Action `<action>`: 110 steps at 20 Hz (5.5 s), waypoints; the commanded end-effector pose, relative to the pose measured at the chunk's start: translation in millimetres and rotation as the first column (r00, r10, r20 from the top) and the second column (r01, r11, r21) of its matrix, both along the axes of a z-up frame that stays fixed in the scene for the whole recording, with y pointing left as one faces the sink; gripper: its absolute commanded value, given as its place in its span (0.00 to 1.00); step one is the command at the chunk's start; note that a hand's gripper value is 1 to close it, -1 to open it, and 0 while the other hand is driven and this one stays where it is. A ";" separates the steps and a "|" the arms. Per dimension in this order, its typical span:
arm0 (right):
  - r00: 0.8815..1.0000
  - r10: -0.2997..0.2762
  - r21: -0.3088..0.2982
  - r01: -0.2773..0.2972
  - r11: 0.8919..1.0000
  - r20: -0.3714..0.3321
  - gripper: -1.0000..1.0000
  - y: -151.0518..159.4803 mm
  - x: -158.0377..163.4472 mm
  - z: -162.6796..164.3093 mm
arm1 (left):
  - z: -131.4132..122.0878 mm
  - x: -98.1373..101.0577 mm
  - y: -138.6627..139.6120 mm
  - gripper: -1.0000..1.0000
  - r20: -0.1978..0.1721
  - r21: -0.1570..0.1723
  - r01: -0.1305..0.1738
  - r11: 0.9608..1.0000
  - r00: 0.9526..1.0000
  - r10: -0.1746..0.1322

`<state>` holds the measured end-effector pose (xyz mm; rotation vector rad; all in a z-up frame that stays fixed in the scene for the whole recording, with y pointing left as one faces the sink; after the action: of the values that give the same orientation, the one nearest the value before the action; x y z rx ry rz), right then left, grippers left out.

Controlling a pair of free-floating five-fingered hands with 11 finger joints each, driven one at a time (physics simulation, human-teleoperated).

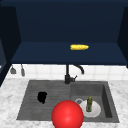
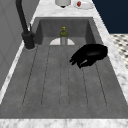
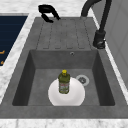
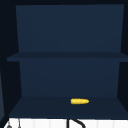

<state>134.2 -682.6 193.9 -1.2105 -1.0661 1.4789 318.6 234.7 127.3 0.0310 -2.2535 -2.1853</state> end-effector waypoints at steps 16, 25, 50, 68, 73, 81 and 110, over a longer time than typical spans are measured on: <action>0.997 -0.064 0.096 0.067 0.993 -0.038 1.00 -74.2 92.0 -120.7 | 0.0 0.0 0.0 0.50 0.000 0.000 0.000 1.000 1.000 0.000; 0.939 -0.122 0.162 0.181 0.970 -0.321 1.00 -74.6 114.6 -111.6 | 0.0 0.0 0.0 0.50 0.000 0.000 0.000 1.000 1.000 0.000; 0.930 -0.135 0.077 0.171 0.982 -0.341 0.00 -20.1 107.8 -4.6 | 0.0 0.0 0.0 0.50 0.000 0.000 0.000 1.000 1.000 0.000; 0.910 -0.071 0.092 0.118 0.989 -0.409 0.00 103.6 134.0 22.1 | 0.0 0.0 0.0 0.50 0.000 0.000 0.000 1.000 1.000 0.000; 0.925 -0.046 0.121 0.098 0.988 -0.376 0.00 113.2 136.1 19.6 | 0.0 0.0 0.0 0.50 0.000 0.000 0.000 1.000 1.000 0.000; 0.935 -0.123 0.059 0.151 0.987 -0.332 0.00 165.7 155.1 21.7 | 0.0 0.0 0.0 0.50 0.000 0.000 0.000 1.000 1.000 0.000; 0.933 -0.003 0.184 0.074 0.980 -0.361 0.00 347.9 196.8 6.7 | 0.0 0.0 0.0 0.50 0.000 0.000 0.000 1.000 1.000 0.000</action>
<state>317.9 -355.2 198.8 -0.8010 -0.8822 1.4762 318.6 234.7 127.3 0.0310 -2.2535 -2.1853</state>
